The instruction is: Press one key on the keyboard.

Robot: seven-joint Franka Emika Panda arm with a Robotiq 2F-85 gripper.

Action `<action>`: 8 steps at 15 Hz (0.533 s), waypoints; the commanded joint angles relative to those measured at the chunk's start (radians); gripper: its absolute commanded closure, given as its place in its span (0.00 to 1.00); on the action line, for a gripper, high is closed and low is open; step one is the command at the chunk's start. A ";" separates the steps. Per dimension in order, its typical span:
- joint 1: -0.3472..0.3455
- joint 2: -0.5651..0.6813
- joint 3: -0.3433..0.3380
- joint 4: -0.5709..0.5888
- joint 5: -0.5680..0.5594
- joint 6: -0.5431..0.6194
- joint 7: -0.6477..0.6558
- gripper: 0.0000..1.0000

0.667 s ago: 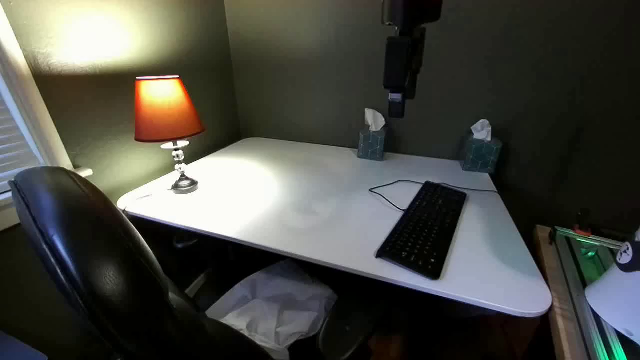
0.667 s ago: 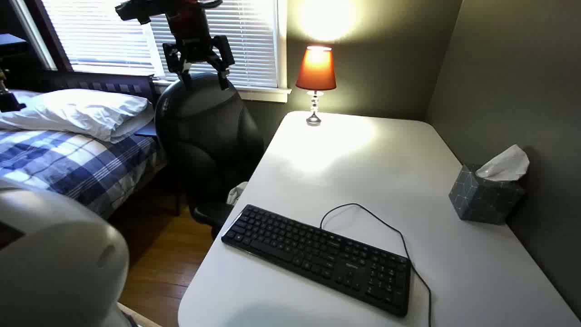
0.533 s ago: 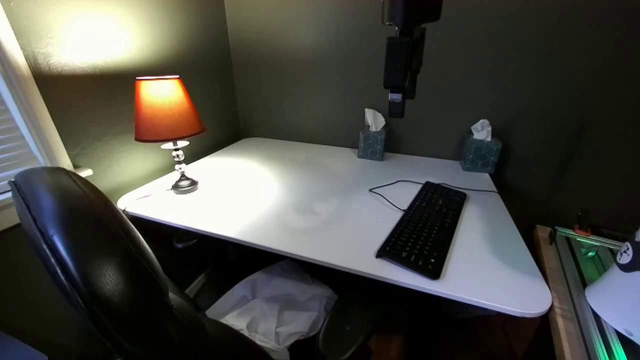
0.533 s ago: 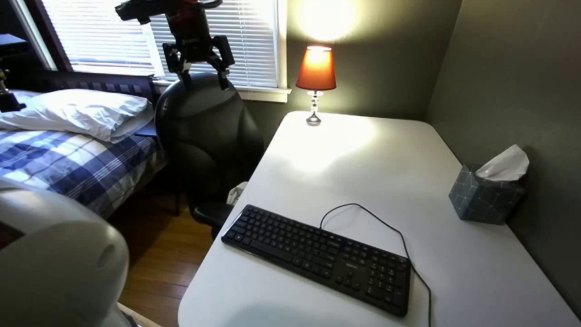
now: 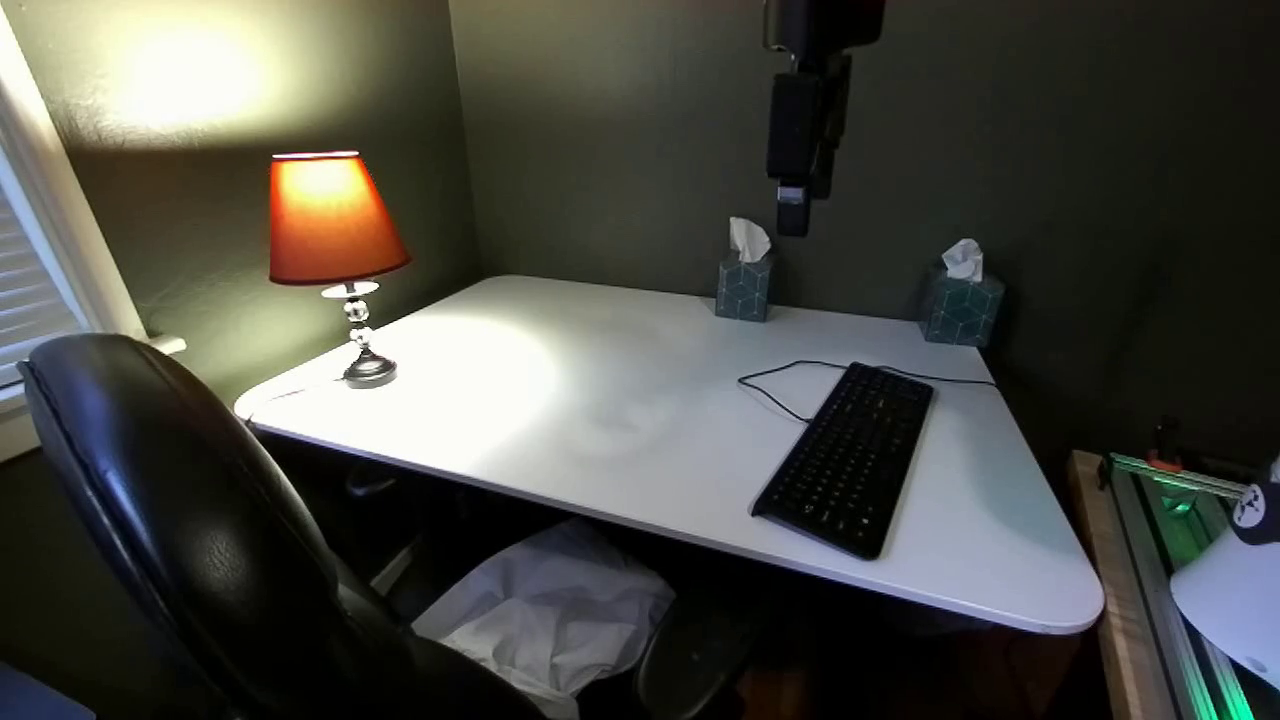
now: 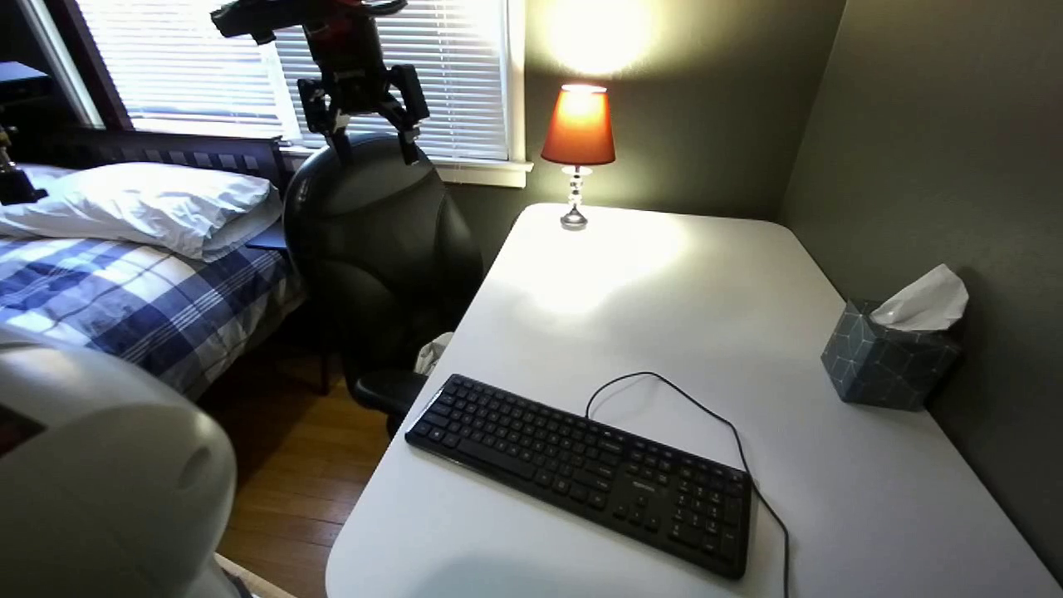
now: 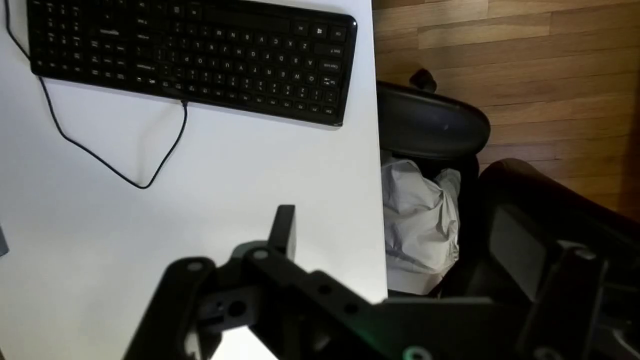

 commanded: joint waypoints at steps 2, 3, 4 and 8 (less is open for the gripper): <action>-0.005 0.002 -0.049 -0.030 0.016 0.019 0.072 0.00; -0.015 0.003 -0.066 -0.044 0.032 0.028 0.102 0.00; -0.026 0.008 -0.084 -0.056 0.045 0.034 0.127 0.00; -0.073 0.028 -0.155 -0.119 0.086 0.102 0.196 0.00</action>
